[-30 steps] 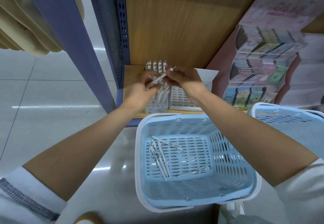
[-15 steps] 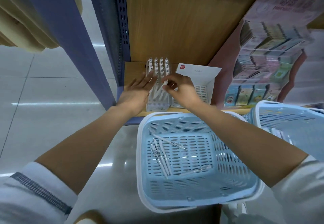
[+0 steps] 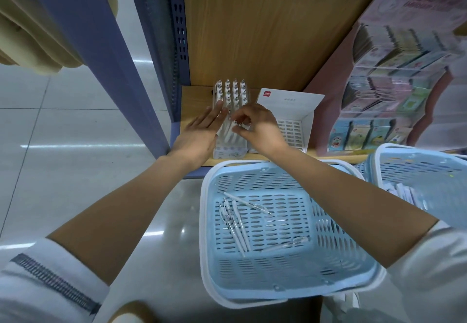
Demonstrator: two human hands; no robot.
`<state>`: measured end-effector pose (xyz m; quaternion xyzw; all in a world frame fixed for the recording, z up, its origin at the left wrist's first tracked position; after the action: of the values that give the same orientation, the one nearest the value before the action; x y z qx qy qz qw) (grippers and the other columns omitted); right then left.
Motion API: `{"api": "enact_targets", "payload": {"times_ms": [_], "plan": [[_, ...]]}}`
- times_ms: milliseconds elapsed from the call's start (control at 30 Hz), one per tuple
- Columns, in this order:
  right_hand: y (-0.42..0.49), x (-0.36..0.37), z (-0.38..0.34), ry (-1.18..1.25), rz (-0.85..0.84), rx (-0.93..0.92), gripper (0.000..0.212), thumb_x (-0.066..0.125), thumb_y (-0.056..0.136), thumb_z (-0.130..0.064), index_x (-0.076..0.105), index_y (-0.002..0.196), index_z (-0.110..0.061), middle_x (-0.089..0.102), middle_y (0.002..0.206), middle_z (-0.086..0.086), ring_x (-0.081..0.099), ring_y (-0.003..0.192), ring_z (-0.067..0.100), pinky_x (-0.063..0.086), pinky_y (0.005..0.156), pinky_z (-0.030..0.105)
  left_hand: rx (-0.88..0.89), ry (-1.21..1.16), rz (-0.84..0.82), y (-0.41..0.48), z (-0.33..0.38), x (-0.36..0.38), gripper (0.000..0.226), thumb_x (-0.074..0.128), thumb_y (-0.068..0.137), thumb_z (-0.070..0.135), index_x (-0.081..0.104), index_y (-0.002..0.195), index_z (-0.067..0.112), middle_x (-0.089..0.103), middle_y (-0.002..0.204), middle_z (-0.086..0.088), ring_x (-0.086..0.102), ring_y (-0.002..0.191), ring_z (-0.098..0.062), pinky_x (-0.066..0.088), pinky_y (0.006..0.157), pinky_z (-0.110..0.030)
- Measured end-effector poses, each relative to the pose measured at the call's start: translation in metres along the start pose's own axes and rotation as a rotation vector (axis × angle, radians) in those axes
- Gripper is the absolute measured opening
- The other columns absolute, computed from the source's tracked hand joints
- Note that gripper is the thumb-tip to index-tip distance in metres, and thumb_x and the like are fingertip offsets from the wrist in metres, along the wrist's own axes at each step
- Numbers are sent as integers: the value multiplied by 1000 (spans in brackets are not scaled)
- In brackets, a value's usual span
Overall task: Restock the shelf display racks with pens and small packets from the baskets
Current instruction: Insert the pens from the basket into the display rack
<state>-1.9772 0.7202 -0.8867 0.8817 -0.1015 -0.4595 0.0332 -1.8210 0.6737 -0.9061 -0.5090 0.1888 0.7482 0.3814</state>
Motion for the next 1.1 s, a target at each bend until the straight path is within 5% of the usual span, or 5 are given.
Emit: {"api": "enact_targets", "payload": {"times_ms": [433,567,833,967,1100], "plan": [[0,-1,9,89,-1,53,32,83,67,-18,70,96,-14,51,103,4,50,93,12,47,85,29,-44,-76,-19,-7,7,-8,59,32,105,13,3,156,20,-7,163,4,-2,150,-16,17,119,-36],[-23,-44,-16,132,85,-65,18,66,87,-26,68,101,-15,58,97,-2,52,80,3,47,73,21,6,-237,112,-36,30,-26,53,25,103,40,33,149,17,36,151,-8,34,138,-24,33,107,-36],[-142,2,-6,227,-479,39,22,61,90,-39,64,94,-17,64,79,-5,58,68,8,50,64,30,276,-159,-32,-82,55,11,60,22,101,49,25,153,21,20,160,7,12,148,-5,17,121,-38],[-172,65,38,-13,-544,307,70,70,76,-58,48,127,-16,48,118,2,46,111,18,42,94,38,260,-163,47,-81,54,14,54,26,102,40,32,151,18,30,157,3,22,146,-9,21,118,-35],[-183,101,33,-156,-472,425,95,75,59,-67,40,129,-14,38,121,4,34,114,22,35,97,37,272,-159,70,-82,53,16,52,28,102,34,34,151,14,32,157,0,25,146,-14,25,117,-37]]}}
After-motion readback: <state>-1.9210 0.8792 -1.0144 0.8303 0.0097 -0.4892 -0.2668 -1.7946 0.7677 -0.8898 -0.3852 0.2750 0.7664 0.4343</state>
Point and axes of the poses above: each hand's wrist, its own y-axis towards the middle knuckle, its own x-axis out of the palm, z = x × y, the point moved 3 cm from there along y, towards the middle knuckle
